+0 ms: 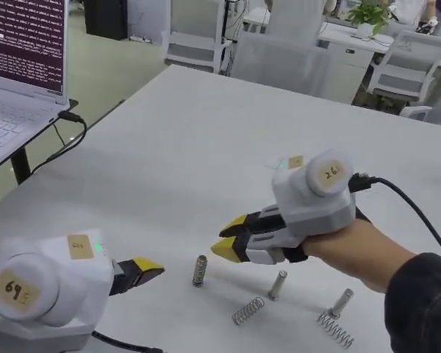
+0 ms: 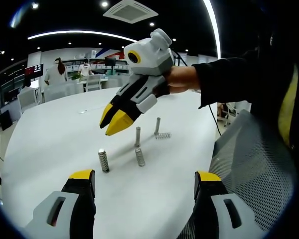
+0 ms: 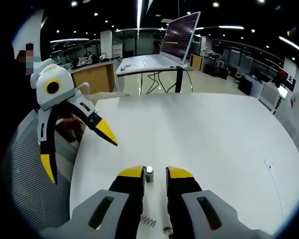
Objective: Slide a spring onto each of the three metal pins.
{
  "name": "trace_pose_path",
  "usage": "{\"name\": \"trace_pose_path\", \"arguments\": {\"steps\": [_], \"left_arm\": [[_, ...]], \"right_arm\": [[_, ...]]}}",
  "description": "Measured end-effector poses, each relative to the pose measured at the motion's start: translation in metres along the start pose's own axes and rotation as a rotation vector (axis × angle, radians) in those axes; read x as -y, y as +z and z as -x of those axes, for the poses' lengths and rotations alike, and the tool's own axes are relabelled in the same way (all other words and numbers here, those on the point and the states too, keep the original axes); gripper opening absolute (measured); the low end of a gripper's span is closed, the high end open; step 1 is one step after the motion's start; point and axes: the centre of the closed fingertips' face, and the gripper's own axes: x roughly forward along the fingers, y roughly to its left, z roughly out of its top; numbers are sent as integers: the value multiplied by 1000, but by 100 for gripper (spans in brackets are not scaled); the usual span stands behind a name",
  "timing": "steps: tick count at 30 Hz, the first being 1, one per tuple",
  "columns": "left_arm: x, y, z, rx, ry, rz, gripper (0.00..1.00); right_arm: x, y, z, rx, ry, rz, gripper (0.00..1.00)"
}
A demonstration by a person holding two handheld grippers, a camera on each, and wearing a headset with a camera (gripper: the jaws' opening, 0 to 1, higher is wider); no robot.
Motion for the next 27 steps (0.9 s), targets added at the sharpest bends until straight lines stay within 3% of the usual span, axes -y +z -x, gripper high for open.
{"name": "trace_pose_path", "arguments": {"steps": [13,27], "left_arm": [[4,2,-12,-9,-35,-6,77],[14,5,-28,-33,-95,-31,75]], "right_arm": [[0,-3,27,25,-55,-10,16],[-3,-11,58,66,-128,-30,25]]}}
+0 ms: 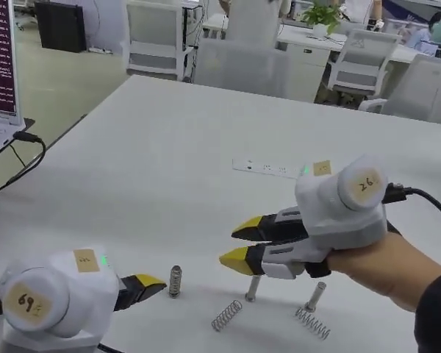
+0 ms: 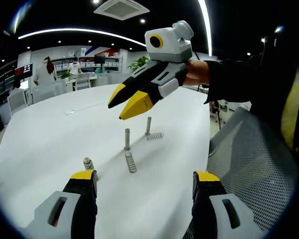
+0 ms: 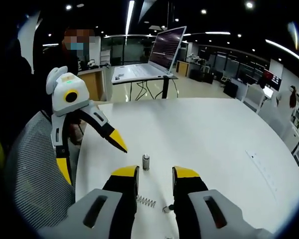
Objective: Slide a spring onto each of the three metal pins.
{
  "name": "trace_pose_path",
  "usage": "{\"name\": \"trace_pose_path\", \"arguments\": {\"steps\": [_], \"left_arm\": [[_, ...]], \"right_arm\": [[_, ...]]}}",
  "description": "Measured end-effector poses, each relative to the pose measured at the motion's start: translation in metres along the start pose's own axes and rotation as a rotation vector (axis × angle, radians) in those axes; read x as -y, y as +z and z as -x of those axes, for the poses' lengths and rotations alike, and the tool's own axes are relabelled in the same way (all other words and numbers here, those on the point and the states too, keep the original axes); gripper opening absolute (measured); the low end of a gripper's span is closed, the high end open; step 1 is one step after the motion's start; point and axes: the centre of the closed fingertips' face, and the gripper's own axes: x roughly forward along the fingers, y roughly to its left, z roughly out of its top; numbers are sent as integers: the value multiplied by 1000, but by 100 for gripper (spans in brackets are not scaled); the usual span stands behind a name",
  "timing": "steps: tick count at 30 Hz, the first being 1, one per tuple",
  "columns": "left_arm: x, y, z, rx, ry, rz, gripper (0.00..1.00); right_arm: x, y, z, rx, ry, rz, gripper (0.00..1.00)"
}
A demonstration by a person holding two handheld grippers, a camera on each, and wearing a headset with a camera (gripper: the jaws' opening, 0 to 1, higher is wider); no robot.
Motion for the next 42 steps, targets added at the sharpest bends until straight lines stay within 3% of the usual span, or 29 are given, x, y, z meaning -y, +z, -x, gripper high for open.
{"name": "trace_pose_path", "arguments": {"steps": [17,42], "left_arm": [[11,-1,-16,-39,-46,-30,72],[14,-3,-43,-93,-73,-64,66]], "right_arm": [[-4,-19,47,52,-102,-59,35],[-10,-77,103,46,-229,-202,48]]}}
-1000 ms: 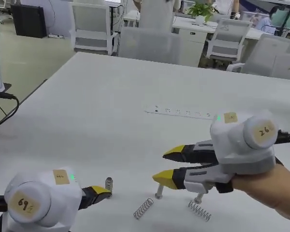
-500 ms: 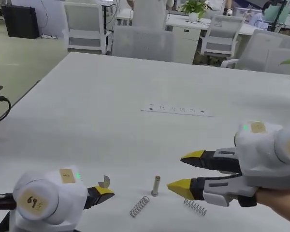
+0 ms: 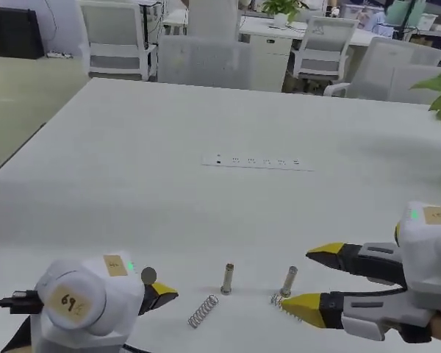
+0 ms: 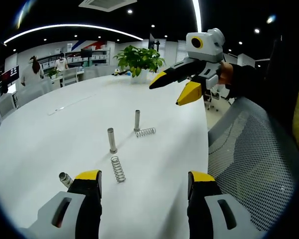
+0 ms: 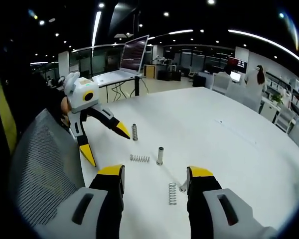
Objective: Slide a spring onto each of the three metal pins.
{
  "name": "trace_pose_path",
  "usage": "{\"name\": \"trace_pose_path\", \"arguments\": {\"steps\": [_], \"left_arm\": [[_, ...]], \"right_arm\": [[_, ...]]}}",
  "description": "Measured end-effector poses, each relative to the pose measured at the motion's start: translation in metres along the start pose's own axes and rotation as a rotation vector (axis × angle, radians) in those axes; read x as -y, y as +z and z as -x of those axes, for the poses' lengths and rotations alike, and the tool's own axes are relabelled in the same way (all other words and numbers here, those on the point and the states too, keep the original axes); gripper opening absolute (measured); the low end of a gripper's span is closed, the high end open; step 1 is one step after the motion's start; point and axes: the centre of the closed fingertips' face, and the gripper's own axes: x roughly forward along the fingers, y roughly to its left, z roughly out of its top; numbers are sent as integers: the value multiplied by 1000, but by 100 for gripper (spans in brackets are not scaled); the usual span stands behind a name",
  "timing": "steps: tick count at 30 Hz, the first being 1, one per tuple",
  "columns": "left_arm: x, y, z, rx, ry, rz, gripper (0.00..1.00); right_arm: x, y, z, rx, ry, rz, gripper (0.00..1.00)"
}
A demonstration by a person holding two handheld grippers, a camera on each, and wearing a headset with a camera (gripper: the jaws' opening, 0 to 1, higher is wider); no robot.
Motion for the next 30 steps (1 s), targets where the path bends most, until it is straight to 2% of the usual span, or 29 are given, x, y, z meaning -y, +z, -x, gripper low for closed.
{"name": "trace_pose_path", "arguments": {"steps": [10,17,24,30], "left_arm": [[-6,-12,-8,-51,9,1,58],[-10,-13,-14,-66,18,-7,50],[-16,-14,-16,-77,39,-1,45],[-18,-14,-19,-80,49,0,41]], "right_arm": [[3,-18,14,-2,-33,-43,54],[7,-40,25,-19,-57,-95,59],[4,-60,31,-24,-54,-150,68],[2,-67,32,-15,-56,-175,80]]}}
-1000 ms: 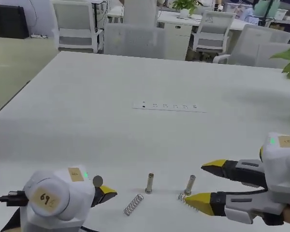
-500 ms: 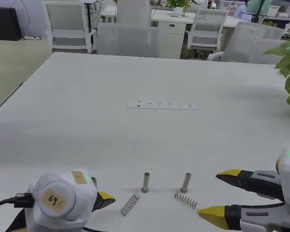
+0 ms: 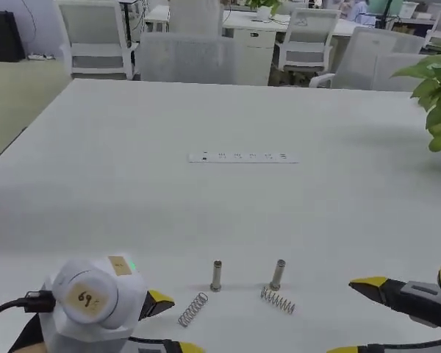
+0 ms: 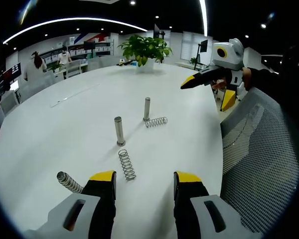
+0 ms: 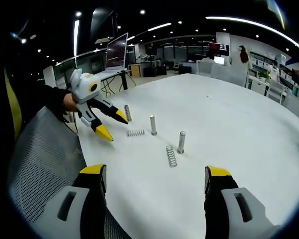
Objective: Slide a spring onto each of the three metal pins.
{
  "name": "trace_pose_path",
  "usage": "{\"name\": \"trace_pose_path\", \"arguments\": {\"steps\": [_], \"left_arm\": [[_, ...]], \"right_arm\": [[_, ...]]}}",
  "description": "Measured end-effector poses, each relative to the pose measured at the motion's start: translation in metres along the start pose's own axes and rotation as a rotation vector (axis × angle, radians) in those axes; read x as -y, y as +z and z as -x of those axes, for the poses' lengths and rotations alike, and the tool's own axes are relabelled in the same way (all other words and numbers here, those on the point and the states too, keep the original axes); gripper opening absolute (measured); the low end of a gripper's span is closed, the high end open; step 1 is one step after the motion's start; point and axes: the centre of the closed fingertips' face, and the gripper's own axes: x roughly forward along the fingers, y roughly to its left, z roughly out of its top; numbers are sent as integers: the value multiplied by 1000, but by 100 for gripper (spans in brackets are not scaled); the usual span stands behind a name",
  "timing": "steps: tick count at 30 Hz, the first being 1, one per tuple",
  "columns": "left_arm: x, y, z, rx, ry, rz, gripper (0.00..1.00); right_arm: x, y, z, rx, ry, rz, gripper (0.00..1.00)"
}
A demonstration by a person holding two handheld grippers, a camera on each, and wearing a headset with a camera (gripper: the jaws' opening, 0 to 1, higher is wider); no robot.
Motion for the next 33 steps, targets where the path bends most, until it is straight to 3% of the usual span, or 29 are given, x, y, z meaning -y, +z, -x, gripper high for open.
{"name": "trace_pose_path", "arguments": {"steps": [9,23,33], "left_arm": [[-5,2,-6,-8,20,5,34],[-16,-4,-21,-70,76,-14,18],[-19,-8,-26,-95,92,-20,15]], "right_arm": [[0,2,1,30,-4,-19,93],[-2,2,0,20,11,-23,93],[-2,4,-1,18,15,-15,92]]}}
